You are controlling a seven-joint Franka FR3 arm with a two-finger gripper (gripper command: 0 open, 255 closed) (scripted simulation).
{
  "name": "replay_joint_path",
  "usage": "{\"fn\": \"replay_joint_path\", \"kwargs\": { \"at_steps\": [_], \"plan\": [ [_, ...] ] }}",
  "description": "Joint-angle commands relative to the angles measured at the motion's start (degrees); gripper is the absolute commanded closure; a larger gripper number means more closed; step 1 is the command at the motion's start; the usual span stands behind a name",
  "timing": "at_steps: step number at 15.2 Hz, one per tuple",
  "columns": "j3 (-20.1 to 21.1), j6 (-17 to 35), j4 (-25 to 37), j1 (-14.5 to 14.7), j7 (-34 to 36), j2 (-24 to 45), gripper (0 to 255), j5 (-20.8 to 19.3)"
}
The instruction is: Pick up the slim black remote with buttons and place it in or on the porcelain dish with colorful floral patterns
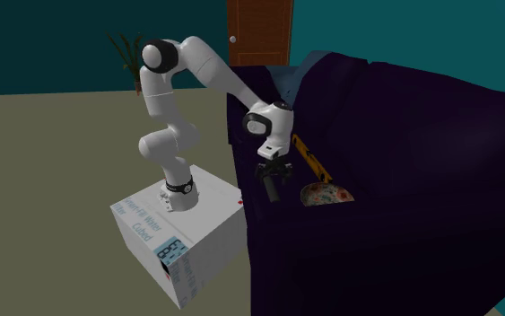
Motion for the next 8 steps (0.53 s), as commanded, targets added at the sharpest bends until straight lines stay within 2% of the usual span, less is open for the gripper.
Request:
{"fn": "replay_joint_path", "kwargs": {
  "at_steps": [1, 8],
  "plan": [
    [0.33, 1.87, -0.74, -0.26, 0.63, 1.24, 0, -0.75],
    [0.57, 3.29, -1.26, -0.45, 1.16, 2.3, 0, -1.44]
  ]
}}
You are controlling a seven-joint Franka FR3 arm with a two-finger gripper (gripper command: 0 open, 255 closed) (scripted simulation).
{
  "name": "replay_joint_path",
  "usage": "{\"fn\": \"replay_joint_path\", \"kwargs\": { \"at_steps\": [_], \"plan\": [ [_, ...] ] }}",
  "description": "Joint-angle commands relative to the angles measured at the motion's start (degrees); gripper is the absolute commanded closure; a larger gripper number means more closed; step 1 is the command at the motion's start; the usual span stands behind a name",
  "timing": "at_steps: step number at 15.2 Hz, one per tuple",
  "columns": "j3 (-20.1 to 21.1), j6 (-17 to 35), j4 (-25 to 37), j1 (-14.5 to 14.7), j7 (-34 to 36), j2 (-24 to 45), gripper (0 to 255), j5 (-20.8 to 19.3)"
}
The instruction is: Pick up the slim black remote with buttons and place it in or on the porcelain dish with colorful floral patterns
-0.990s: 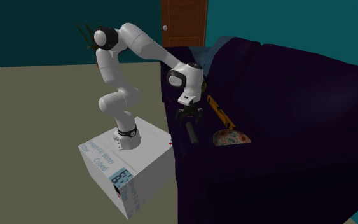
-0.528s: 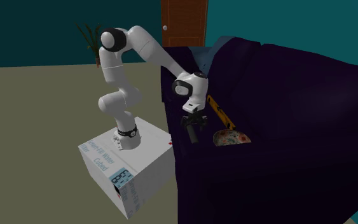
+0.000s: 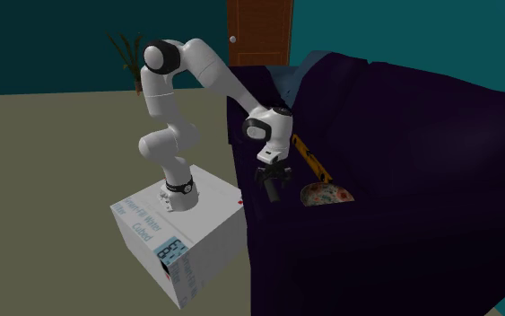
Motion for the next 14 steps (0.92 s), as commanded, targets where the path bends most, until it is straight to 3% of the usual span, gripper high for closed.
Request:
{"fn": "replay_joint_path", "kwargs": {
  "at_steps": [1, 3, 4, 14],
  "plan": [
    [0.0, 0.02, 0.0, -0.01, 0.0, 0.01, 0, -0.01],
    [0.0, 0.01, 0.0, 0.0, 0.0, 0.01, 0, -0.01],
    [0.0, 0.01, 0.0, 0.0, 0.0, 0.01, 255, -0.01],
    [-0.16, -0.88, 0.26, 0.12, -0.39, -0.73, 255, 0.48]
  ]
}}
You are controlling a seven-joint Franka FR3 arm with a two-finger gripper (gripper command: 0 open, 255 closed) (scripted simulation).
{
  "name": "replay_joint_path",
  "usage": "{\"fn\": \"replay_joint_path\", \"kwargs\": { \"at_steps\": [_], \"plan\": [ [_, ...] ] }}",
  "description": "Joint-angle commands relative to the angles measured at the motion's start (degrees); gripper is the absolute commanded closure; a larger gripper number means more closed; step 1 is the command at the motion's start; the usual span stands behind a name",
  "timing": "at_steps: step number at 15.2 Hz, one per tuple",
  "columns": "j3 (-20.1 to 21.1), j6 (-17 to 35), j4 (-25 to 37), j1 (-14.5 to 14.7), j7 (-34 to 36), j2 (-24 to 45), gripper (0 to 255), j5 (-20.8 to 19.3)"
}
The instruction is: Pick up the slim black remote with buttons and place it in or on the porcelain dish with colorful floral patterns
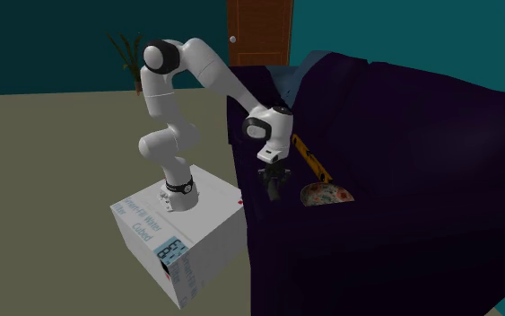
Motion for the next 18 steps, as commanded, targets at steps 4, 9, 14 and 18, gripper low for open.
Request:
{"fn": "replay_joint_path", "kwargs": {
  "at_steps": [4, 9, 14, 18],
  "plan": [
    [-0.8, -4.09, 1.27, 0.53, -1.47, -3.04, 255, 1.81],
    [-1.78, -8.54, 3.05, 1.0, -2.71, -6.0, 255, 3.17],
    [-2.77, -12.9, 5.14, 1.34, -3.61, -8.48, 255, 4.0],
    [-3.54, -16.31, 7.02, 1.52, -4.13, -10.13, 255, 4.4]
  ]
}}
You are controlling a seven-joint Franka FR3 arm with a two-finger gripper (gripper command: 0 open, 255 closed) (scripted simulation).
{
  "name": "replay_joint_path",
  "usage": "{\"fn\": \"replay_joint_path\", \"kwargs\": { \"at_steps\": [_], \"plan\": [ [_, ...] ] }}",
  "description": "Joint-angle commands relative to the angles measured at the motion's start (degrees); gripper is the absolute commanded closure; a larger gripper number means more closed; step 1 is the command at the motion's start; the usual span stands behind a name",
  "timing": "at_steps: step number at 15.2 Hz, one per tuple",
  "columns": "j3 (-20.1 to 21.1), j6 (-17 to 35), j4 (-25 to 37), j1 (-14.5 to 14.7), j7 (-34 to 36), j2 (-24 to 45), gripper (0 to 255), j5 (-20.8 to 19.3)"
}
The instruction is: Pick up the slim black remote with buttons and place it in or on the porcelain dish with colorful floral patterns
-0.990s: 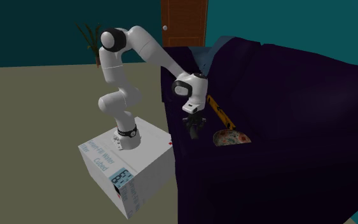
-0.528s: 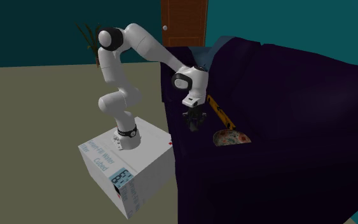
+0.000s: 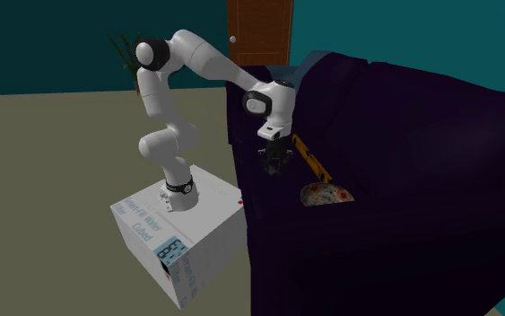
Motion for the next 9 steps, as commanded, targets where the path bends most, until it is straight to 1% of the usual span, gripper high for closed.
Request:
{"fn": "replay_joint_path", "kwargs": {
  "at_steps": [1, 5, 9],
  "plan": [
    [-0.41, -1.81, 0.91, 0.13, -0.28, -0.95, 255, 0.26],
    [-1.12, -5.11, 2.99, 0.21, -0.65, -2.24, 255, 0.44],
    [0.82, -4.25, 11.54, -2.68, 2.16, 8.11, 255, -5.14]
  ]
}}
